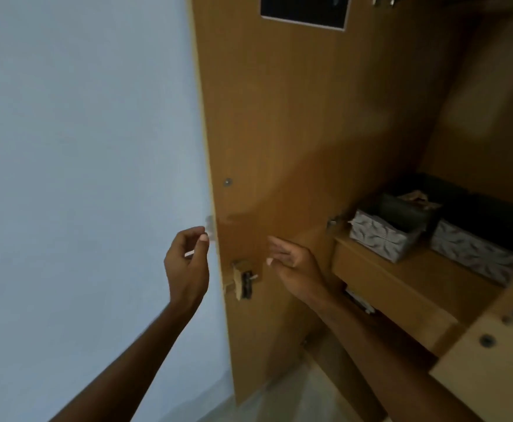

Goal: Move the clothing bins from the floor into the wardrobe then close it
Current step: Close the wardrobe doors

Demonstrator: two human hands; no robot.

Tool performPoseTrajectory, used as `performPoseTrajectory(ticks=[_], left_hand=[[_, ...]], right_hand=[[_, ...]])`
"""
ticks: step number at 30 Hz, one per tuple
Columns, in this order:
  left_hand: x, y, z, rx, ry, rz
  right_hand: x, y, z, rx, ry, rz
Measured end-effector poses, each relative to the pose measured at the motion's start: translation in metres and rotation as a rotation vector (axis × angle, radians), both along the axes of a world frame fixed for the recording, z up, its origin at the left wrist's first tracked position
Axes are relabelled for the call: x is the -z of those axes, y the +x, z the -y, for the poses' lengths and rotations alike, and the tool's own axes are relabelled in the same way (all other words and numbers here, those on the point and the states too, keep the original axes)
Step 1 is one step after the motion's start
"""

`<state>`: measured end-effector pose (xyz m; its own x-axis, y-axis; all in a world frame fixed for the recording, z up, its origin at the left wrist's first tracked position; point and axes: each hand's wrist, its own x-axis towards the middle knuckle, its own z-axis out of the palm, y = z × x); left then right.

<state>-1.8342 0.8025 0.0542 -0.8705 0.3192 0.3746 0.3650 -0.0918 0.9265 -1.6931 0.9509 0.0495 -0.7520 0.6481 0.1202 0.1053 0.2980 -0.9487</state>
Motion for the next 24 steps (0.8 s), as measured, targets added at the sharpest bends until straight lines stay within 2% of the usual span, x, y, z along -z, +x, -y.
performPoseTrajectory(ticks=[5, 10, 14, 18, 20, 24], left_hand=[[-0.019, -0.033, -0.017, 0.225, -0.121, 0.022], [-0.017, -0.036, -0.022, 0.328, -0.084, 0.088], [-0.006, -0.030, -0.017, 0.394, -0.019, 0.029], [-0.003, -0.014, -0.017, 0.661, 0.034, -0.023], [-0.004, -0.003, -0.024, 0.768, 0.027, -0.063], [-0.004, 0.030, -0.051, 0.802, -0.057, -0.080]], right_hand=[[-0.023, -0.044, 0.014, 0.059, 0.048, -0.049], [-0.031, -0.049, 0.023, 0.165, 0.119, -0.063], [-0.025, -0.028, 0.036, 0.286, 0.120, -0.090], [-0.025, 0.006, 0.055, 0.452, 0.181, -0.161], [-0.028, 0.024, 0.062, 0.531, 0.220, -0.181], [-0.031, 0.057, 0.063, 0.718, 0.376, -0.142]])
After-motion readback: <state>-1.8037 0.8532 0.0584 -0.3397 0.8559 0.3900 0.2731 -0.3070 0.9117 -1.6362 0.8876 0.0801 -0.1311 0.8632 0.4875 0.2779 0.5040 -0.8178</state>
